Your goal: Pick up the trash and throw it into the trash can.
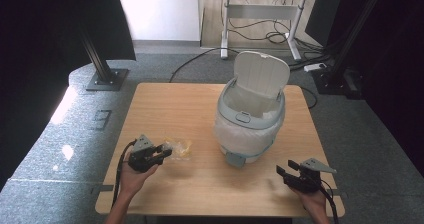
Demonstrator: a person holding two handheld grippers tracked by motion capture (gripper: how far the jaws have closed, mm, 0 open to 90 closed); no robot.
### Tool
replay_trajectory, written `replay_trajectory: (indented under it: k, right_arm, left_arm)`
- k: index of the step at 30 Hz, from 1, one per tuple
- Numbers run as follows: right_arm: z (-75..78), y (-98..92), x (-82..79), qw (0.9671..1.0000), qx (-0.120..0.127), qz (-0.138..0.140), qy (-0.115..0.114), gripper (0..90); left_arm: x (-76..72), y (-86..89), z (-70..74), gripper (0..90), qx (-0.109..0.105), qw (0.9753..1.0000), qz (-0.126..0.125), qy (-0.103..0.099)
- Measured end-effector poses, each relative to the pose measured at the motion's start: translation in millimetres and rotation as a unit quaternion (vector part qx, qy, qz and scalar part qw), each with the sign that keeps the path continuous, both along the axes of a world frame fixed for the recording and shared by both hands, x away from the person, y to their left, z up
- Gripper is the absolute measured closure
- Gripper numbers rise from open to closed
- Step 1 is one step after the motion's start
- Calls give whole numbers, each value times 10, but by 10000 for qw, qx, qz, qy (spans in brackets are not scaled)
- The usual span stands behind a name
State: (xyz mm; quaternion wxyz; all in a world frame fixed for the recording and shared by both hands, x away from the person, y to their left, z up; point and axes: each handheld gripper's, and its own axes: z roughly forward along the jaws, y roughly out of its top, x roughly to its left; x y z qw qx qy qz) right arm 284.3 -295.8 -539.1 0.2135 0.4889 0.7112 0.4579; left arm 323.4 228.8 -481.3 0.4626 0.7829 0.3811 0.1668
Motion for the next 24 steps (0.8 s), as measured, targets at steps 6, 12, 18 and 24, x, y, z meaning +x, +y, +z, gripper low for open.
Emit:
replay_trajectory:
  k: [6, 12, 18, 24]
  right_arm:
    - [-13, -2, 6, 10000, -36, 28, 12, 396]
    - [-19, 8, 10, 10000, -62, 32, 31, 396]
    - [-31, 8, 12, 9999, -87, 35, 63, 396]
    - [-33, 11, 11, 9999, -104, 34, 80, 395]
  left_arm:
    - [-4, -54, 249, 686, -32, 9998, -126, -156]
    - [26, -150, 445, 684, -120, 9991, -268, -294]
    - [36, -210, 652, 684, -214, 9980, -405, -427]
    - [36, -253, 824, 683, -273, 9970, -486, -534]
